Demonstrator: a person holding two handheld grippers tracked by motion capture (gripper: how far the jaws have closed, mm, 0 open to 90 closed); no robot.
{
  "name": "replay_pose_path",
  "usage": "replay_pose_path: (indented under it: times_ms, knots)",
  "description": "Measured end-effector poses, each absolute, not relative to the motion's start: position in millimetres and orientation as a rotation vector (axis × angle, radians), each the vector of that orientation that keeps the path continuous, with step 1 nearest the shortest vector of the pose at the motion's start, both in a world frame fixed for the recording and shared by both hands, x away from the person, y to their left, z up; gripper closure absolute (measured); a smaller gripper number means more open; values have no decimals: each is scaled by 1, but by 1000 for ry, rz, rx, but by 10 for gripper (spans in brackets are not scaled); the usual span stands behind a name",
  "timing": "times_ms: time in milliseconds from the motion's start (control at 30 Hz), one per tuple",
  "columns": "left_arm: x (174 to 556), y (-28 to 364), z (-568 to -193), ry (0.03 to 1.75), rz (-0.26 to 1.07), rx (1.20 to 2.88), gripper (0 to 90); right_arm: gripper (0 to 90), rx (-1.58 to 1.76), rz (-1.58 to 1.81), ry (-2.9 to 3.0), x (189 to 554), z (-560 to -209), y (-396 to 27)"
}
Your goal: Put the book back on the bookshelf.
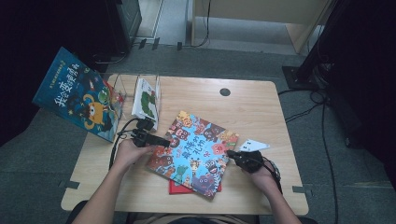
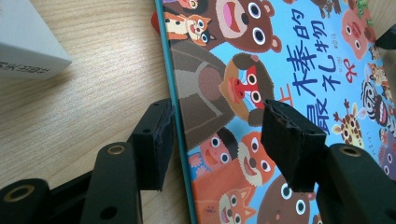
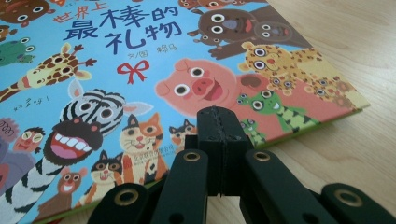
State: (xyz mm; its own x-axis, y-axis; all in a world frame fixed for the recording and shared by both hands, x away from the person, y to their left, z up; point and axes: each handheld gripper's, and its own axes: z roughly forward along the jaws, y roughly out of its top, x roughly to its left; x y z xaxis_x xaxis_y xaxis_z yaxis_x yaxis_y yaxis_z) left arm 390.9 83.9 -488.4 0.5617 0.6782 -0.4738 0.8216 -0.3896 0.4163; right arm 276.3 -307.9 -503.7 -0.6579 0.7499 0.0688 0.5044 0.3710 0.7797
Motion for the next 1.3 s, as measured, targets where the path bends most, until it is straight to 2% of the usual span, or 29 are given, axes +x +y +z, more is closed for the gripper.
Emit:
replay_pose_path:
  times_ms: [567, 800, 967, 1133, 1300]
  knots:
    - [393, 83, -493, 1200, -323, 2178, 460, 900, 1129, 1136, 2376, 273, -507, -314]
    - [388, 86, -497, 1229, -297, 2102, 498, 900, 1131, 1143, 2378, 273, -507, -315]
    - [388, 88, -498, 1213, -306, 2100, 485, 900, 1138, 1137, 2387, 273, -508, -316]
    - [387, 86, -497, 1200, -316, 2104, 413, 900, 1151, 1139, 2388, 273, -508, -316]
    - [383, 80, -495, 1199, -251, 2143, 410, 900, 1155, 1144, 2390, 274, -508, -316]
